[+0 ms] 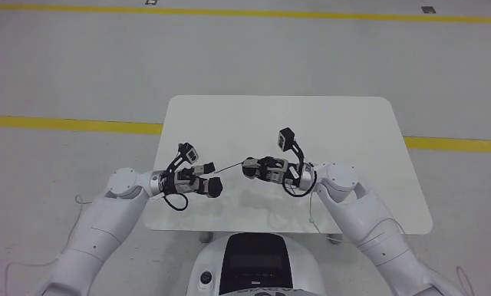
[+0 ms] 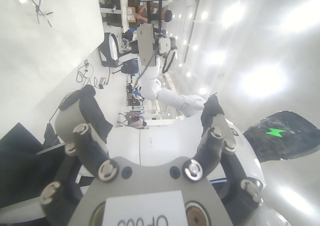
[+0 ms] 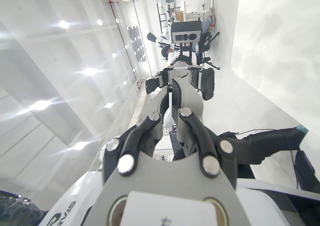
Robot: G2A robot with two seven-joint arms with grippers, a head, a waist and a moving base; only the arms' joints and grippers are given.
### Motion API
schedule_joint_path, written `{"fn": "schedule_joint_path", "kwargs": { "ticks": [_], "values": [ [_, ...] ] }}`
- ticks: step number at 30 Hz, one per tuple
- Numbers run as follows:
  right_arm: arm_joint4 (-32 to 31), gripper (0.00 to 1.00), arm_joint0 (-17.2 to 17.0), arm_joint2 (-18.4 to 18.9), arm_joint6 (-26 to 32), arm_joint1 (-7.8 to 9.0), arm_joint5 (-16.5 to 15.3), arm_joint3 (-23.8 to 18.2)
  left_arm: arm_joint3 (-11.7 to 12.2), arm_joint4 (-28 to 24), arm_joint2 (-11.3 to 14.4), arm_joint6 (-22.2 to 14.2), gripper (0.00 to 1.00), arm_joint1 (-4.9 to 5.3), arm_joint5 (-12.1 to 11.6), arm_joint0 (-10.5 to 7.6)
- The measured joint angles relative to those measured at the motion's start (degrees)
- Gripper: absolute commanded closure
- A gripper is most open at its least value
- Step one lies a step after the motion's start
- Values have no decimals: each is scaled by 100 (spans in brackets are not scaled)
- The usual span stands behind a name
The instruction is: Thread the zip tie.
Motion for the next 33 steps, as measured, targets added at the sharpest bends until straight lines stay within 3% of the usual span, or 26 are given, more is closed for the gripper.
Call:
{"fn": "schedule_joint_path", "kwargs": {
  "ticks": [9, 14, 23, 33],
  "values": [
    [51, 100, 59, -69, 166, 0, -73, 60, 17, 313, 96, -171, 0, -8, -449, -226],
    [-211, 100, 89, -79, 37, 10, -250, -21, -18, 331, 108, -112, 0, -24, -445, -299],
    [-144, 100, 32, -111, 3, 4, -318, -125, -111, 178, 169, 22, 0, -43, -433, -224],
    [-70, 100, 11, -111, 67, 14, -409, -134, -96, 10, 325, 31, 0, -136, -445, -357]
  ]
}}
